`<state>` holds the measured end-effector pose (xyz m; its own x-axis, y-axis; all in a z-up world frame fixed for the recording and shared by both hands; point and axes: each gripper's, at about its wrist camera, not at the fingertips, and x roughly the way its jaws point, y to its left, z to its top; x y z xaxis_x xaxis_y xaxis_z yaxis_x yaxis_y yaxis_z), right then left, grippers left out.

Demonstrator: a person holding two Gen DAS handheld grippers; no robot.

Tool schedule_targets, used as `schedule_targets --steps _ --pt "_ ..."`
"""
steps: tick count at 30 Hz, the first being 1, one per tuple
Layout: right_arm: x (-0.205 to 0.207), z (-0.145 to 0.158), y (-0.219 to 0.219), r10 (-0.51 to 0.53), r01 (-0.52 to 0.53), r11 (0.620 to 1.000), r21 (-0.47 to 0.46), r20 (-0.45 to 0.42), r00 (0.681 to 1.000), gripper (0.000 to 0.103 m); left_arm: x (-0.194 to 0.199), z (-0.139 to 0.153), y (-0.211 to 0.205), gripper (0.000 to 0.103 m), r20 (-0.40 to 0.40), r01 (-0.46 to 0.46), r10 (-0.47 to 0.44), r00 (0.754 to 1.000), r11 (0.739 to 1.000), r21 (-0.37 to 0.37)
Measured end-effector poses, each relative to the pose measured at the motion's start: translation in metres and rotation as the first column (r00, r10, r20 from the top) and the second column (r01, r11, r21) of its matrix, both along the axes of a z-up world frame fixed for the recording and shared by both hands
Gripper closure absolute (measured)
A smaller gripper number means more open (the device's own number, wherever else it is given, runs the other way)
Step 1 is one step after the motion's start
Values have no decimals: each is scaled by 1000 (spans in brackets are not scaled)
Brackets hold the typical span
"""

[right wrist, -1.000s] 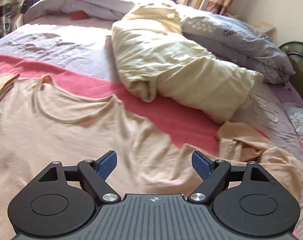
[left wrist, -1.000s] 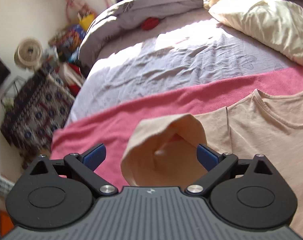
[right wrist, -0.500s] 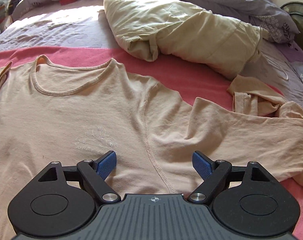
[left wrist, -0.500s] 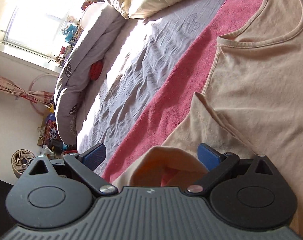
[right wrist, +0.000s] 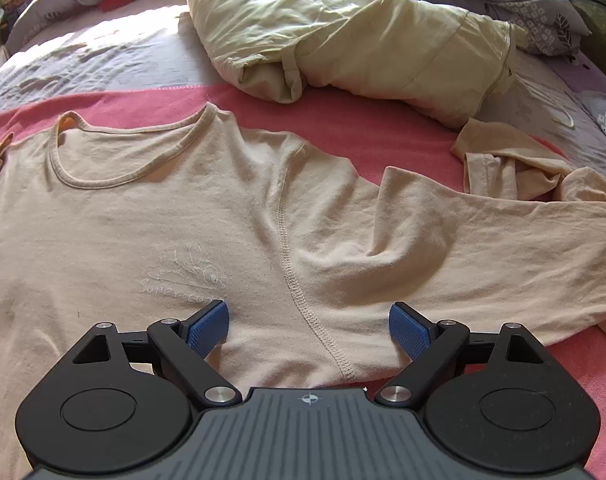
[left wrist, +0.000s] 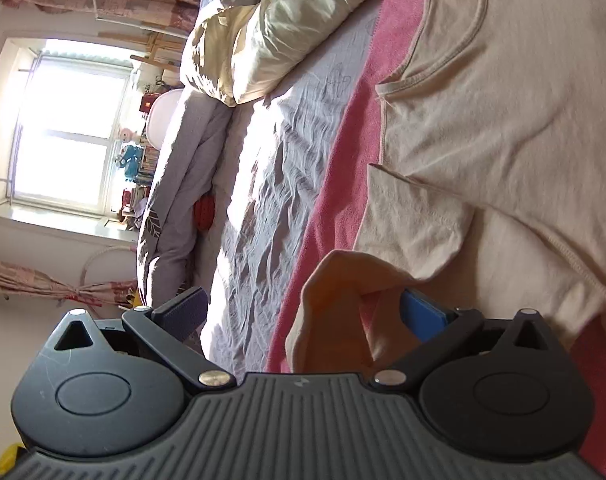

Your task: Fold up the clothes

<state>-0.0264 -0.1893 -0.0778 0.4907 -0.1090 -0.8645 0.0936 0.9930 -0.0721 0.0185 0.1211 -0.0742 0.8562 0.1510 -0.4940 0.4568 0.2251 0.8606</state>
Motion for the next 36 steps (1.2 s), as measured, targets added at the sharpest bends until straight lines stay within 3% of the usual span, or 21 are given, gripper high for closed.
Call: schedule_targets --steps 3,5,8,10,12,13,16,17,19,20,21,22,23,25,26,28,29,31,32,34,36 --pt "-1 -1 -1 -11 11 1000 11 4 1000 14 15 -4 4 0 3 15 -15 1000 999 47" --pt "-2 -2 -1 -18 18 1000 17 9 1000 13 22 -12 -1 0 60 67 -73 996 993 95" --pt "-2 -4 -1 -31 31 999 25 13 999 12 32 -40 -15 0 102 151 -182 978 954 258" --pt "-2 -4 -2 -31 30 999 27 13 999 12 37 -54 -22 1 71 141 -167 983 950 280" --pt "-2 -4 -3 -27 27 999 31 13 1000 12 38 -60 -23 25 25 110 -121 992 959 259" --pt "-2 -4 -3 -26 26 999 34 13 1000 12 37 -60 -22 32 10 91 -96 995 965 246" --pt "-2 -5 -4 -35 34 999 38 16 999 9 34 -54 -10 65 25 2 -8 1000 976 218" --pt "-2 -6 -5 -39 38 998 39 18 999 9 36 -49 -3 92 44 -45 37 998 980 194" --pt "-3 -6 -5 -52 51 998 42 21 998 8 41 -36 9 93 79 -144 134 988 980 136" --pt "-4 -7 -5 -59 58 997 44 22 998 7 46 -23 18 93 104 -219 211 972 973 72" --pt "-4 -7 -5 -64 63 997 44 23 998 7 53 -5 29 93 130 -316 316 940 949 -21" --pt "-4 -7 -5 -69 68 997 44 24 997 7 59 13 43 93 142 -411 426 894 903 -123" --pt "-4 -7 -4 -73 72 996 44 25 997 7 65 30 64 93 126 -511 550 826 824 -245" --pt "-4 -8 -4 -80 79 996 42 27 996 6 76 59 106 88 40 -660 755 655 598 -455" --pt "-4 -8 -3 -83 82 996 41 28 996 5 79 60 130 87 -18 -718 820 572 490 -494" --pt "-4 -8 -3 -84 83 996 38 30 996 5 75 44 181 87 -126 -815 901 416 308 -491" --pt "-4 -9 -3 -83 82 996 37 31 996 5 71 34 201 87 -170 -844 915 366 249 -475" --pt "-5 -9 -3 -81 79 996 37 34 996 4 59 18 228 87 -219 -890 937 274 161 -426" --pt "-6 -9 -3 -79 78 996 37 36 996 4 53 15 237 86 -246 -898 938 243 121 -424" --pt "-6 -9 -3 -78 77 996 37 39 996 4 42 17 247 85 -272 -893 939 209 71 -444" --pt "-6 -8 -2 -72 71 997 31 38 997 4 34 22 256 68 -263 -892 952 155 20 -453"
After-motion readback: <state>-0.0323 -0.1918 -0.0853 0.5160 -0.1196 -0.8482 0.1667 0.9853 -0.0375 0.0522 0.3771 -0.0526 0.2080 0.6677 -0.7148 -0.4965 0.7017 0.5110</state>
